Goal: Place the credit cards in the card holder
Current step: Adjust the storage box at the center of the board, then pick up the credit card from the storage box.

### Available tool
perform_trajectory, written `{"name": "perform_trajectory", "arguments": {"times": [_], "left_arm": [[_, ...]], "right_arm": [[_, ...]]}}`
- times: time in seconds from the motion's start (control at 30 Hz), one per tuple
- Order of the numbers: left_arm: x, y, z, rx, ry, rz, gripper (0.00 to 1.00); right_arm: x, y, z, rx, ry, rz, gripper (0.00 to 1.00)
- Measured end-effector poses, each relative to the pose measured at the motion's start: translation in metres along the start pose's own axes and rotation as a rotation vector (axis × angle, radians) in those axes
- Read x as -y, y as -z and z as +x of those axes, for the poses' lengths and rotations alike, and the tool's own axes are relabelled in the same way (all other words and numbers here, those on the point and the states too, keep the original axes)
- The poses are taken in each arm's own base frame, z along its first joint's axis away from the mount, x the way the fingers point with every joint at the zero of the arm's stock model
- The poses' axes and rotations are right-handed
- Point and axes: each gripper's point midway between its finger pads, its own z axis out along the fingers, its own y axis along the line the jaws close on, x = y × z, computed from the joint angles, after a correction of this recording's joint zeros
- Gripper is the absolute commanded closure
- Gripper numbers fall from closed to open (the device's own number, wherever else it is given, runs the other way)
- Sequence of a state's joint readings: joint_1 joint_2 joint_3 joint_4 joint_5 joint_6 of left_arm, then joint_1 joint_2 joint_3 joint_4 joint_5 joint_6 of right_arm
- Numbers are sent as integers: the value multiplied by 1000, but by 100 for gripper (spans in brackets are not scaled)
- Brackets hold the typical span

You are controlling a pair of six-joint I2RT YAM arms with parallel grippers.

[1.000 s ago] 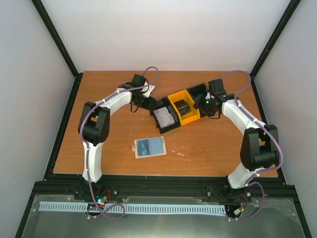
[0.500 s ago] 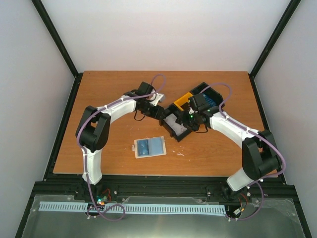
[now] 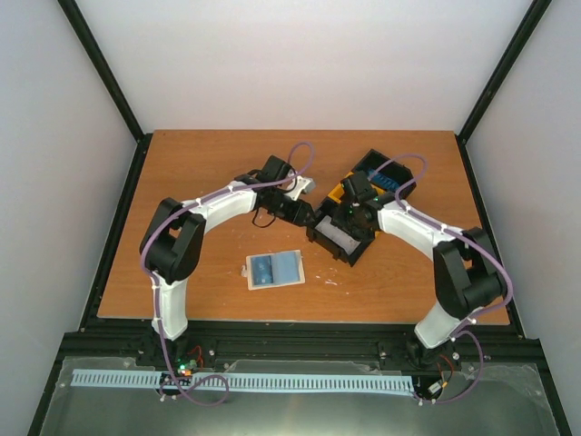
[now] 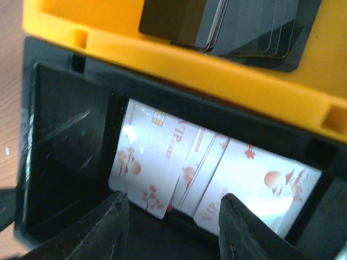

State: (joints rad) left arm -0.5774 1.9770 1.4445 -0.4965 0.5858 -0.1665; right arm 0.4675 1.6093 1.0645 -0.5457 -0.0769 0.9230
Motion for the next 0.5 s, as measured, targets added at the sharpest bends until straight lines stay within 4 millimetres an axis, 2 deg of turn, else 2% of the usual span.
{"name": "perform_trajectory", "arguments": {"times": [0.37,0.5], "left_arm": [[-12,0,0,6,1,-64,55],[-14,-1,4,-2,7,-71,57]], "right_arm": [[5,-40,-7,-27,-9,86,52],[6,-55,-2,-52,-12,92,53]]}}
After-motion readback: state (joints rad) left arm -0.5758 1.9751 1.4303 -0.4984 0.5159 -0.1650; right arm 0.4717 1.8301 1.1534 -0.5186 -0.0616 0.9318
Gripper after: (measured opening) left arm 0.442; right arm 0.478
